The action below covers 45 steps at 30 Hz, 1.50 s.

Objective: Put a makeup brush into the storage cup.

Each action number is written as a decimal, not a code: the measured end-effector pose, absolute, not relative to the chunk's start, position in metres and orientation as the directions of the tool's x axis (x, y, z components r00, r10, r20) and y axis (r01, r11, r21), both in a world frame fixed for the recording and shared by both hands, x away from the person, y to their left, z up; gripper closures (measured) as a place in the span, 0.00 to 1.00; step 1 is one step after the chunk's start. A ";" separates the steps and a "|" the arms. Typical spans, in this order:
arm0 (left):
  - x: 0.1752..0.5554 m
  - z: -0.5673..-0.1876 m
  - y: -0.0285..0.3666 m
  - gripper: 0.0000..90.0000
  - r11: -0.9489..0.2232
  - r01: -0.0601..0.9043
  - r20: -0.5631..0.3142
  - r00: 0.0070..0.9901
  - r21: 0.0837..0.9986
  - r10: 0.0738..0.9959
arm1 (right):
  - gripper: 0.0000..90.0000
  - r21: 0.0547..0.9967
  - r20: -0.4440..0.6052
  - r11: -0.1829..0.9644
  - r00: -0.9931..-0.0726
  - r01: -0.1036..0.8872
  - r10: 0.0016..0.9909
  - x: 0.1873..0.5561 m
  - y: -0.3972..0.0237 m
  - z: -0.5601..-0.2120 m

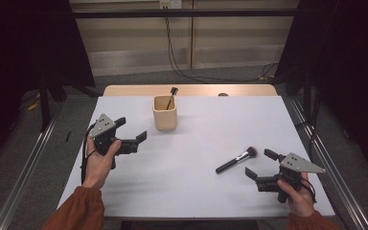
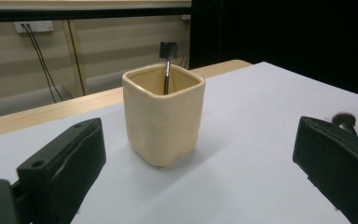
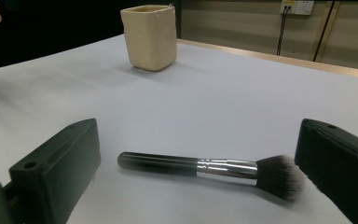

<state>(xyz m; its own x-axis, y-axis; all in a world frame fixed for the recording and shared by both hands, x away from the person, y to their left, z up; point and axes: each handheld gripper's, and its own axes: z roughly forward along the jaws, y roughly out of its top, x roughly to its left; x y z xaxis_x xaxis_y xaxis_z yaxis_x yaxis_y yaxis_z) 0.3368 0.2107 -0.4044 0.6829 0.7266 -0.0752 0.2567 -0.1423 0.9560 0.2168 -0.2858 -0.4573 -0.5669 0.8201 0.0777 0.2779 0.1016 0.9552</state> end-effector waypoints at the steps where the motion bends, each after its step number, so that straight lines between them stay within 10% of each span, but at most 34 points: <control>1: 0.336 -0.405 0.212 0.03 -0.136 0.266 -0.086 0.681 0.954 0.727 | 0.00 0.955 0.078 0.102 -0.566 0.279 0.821 0.217 -0.286 -0.457; 45: 0.256 -0.437 0.269 0.03 -0.118 0.289 -0.086 0.608 0.950 0.790 | 0.00 0.957 0.080 0.087 -0.543 0.275 0.836 0.213 -0.288 -0.456</control>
